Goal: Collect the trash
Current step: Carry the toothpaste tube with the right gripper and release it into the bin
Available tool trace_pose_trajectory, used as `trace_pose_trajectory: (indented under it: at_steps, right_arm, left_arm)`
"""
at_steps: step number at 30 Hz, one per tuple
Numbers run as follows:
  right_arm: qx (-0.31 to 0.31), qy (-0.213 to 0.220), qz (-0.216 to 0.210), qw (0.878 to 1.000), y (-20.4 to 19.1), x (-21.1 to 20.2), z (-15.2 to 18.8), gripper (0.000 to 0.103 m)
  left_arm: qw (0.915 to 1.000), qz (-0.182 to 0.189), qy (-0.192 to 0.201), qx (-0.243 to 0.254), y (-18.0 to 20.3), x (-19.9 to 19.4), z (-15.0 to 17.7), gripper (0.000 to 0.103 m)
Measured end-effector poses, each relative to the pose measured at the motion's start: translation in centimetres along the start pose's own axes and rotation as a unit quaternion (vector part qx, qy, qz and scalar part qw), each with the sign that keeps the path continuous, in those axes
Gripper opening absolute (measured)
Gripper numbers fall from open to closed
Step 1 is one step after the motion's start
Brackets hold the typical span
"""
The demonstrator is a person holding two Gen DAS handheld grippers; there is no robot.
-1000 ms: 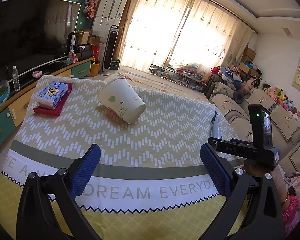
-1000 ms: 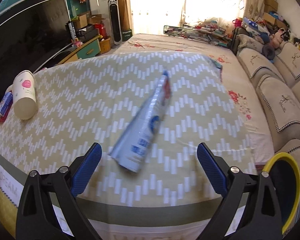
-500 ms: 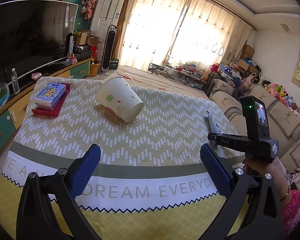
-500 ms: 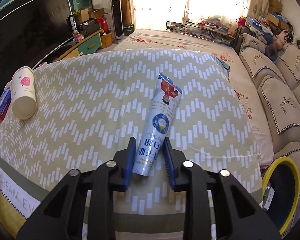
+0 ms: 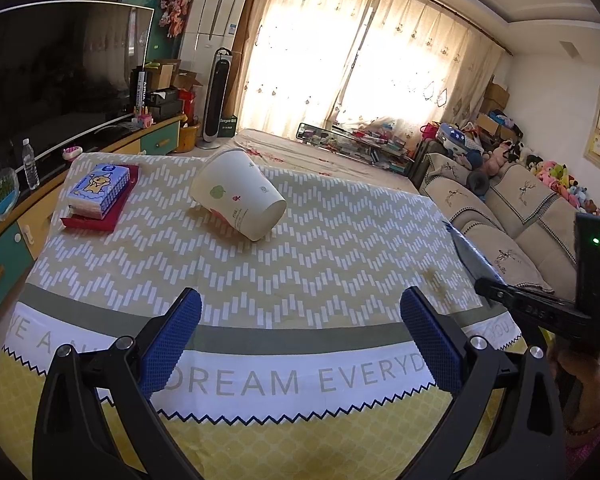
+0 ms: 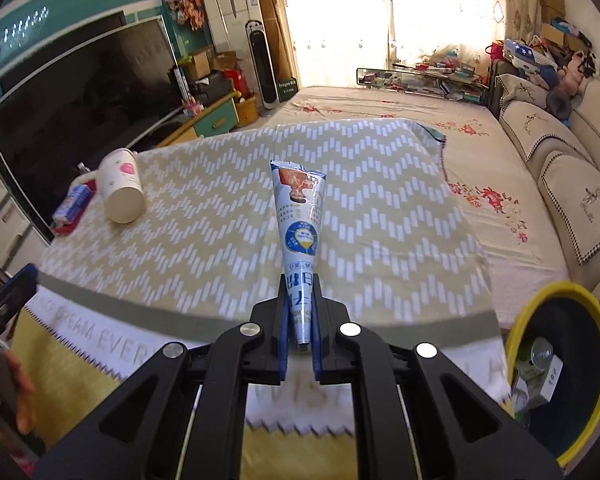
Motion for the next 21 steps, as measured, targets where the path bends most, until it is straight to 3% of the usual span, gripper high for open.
trace_pose_trajectory:
  at_steps: [6, 12, 21]
  right_arm:
    - [0.038, 0.032, 0.013, 0.999, 3.7, -5.8, 4.7, 0.008]
    - [0.091, 0.037, 0.074, 0.992, 10.1, -10.0, 9.7, 0.009]
    - [0.148, 0.012, 0.122, 0.981, 17.0, -10.2, 13.7, 0.010]
  left_arm:
    - [1.0000, -0.007, 0.000, 0.005, 0.1, 0.2, 0.2, 0.098]
    - [0.9997, -0.016, 0.011, 0.012, 0.3, 0.2, 0.1, 0.098]
    - [0.9996, -0.019, 0.021, 0.008, -0.1, 0.1, 0.0, 0.098]
Point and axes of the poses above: each gripper's, at about its wrist camera, not at the fingertips, and x roughly the way its jaws point, y to its right, z to its underside, the point moved 1 cm from there along x, roughly the way its jaws point, and after that the axes turned 12 degrees about -x, right-handed, at the moved point
